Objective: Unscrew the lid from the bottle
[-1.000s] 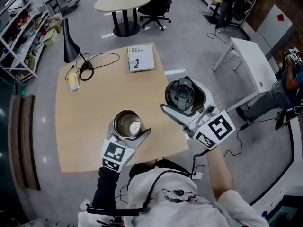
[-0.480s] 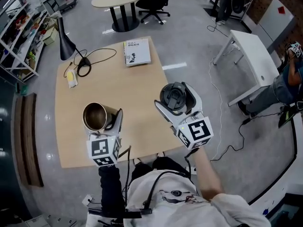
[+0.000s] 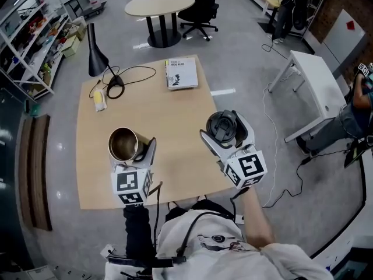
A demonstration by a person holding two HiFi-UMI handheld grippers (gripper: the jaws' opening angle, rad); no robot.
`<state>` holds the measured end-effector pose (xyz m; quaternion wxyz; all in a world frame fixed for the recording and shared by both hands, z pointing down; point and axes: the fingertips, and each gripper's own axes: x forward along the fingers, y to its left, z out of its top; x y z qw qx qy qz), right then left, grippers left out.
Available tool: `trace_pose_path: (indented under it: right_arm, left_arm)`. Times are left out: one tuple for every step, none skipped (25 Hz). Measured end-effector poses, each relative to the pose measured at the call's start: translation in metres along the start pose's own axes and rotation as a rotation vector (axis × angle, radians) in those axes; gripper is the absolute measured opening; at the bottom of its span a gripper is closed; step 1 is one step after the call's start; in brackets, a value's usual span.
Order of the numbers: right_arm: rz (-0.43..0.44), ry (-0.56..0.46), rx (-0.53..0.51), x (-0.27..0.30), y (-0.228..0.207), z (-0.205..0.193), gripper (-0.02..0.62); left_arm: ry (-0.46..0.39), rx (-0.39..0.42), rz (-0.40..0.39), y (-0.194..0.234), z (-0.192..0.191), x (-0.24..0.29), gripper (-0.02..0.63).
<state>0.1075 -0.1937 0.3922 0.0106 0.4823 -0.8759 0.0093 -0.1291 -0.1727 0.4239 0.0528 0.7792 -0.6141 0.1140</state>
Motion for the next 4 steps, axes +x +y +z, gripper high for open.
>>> trace_pose_path:
  right_arm:
    - [0.0, 0.003, 0.001, 0.0017, 0.0018, 0.0002, 0.476]
    - [-0.001, 0.006, 0.002, 0.0036, 0.0036, 0.0007, 0.476]
    - [-0.001, 0.008, 0.002, 0.0057, 0.0055, 0.0013, 0.476]
    - [-0.001, 0.009, 0.003, 0.0077, 0.0074, 0.002, 0.476]
  left_arm:
    - [-0.001, 0.0, -0.002, 0.0027, 0.0004, -0.0001, 0.407]
    - [-0.002, 0.0, -0.005, 0.0054, 0.0011, -0.0002, 0.407]
    - [-0.003, 0.0, -0.008, 0.008, 0.0019, -0.0002, 0.407]
    - [-0.004, 0.0, -0.012, 0.0106, 0.0027, -0.0002, 0.407]
